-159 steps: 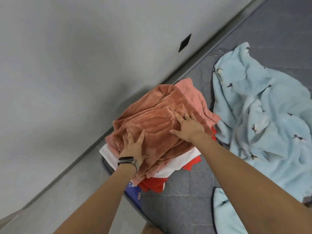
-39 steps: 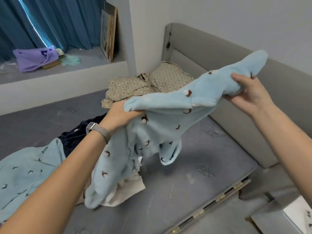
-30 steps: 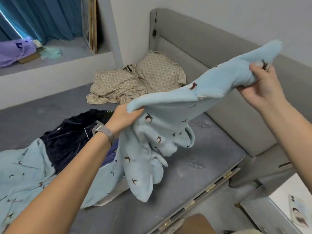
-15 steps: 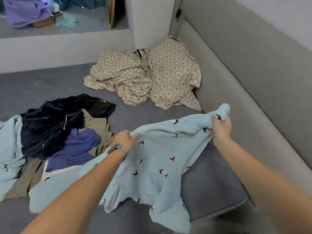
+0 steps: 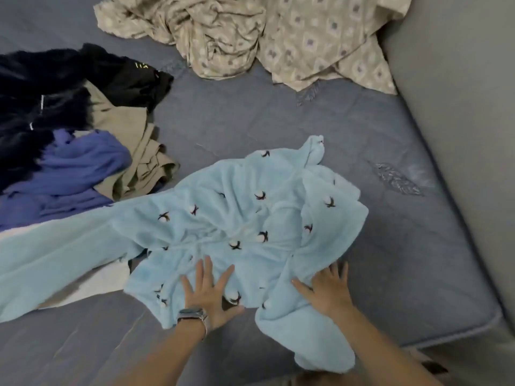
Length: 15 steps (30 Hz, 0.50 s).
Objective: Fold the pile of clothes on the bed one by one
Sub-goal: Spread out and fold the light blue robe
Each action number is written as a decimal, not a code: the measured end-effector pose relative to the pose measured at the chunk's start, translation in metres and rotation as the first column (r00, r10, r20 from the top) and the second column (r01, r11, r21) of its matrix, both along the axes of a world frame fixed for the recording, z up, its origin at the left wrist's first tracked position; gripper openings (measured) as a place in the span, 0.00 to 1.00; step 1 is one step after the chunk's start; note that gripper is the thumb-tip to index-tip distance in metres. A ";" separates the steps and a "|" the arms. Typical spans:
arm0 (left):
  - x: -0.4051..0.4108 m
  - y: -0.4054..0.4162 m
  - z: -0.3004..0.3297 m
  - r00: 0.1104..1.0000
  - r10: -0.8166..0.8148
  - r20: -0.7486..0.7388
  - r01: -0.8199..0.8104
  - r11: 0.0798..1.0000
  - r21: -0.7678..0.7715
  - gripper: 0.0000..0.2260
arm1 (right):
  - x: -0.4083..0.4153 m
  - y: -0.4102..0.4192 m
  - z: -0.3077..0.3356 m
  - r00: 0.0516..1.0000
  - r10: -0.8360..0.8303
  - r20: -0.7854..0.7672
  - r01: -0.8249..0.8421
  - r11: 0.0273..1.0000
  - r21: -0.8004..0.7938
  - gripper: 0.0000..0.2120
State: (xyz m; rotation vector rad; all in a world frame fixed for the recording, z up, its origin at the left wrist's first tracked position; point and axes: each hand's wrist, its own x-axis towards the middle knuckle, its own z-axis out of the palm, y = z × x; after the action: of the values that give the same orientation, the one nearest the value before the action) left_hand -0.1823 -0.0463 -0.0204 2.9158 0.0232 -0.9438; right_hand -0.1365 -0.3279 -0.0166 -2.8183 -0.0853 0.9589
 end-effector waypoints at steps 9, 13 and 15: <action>-0.035 0.002 -0.089 0.808 -0.055 0.586 0.069 0.998 -0.001 0.31 | -0.030 -0.003 -0.087 0.760 -0.180 0.624 0.073 0.979 0.192 0.25; -0.037 -0.001 -0.089 0.808 -0.002 0.589 0.040 0.998 -0.051 0.24 | -0.031 -0.005 -0.091 0.726 -0.178 0.665 0.048 0.977 0.209 0.26; -0.038 -0.001 -0.087 0.840 0.053 0.540 0.005 0.994 -0.105 0.21 | -0.030 -0.005 -0.087 0.703 -0.206 0.680 0.032 0.965 0.260 0.26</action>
State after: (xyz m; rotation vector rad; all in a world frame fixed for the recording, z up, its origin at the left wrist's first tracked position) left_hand -0.2200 -0.0477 -0.1076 2.9574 -0.0223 -0.0779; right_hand -0.1665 -0.3328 -0.1032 -2.7439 -0.0913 -0.2041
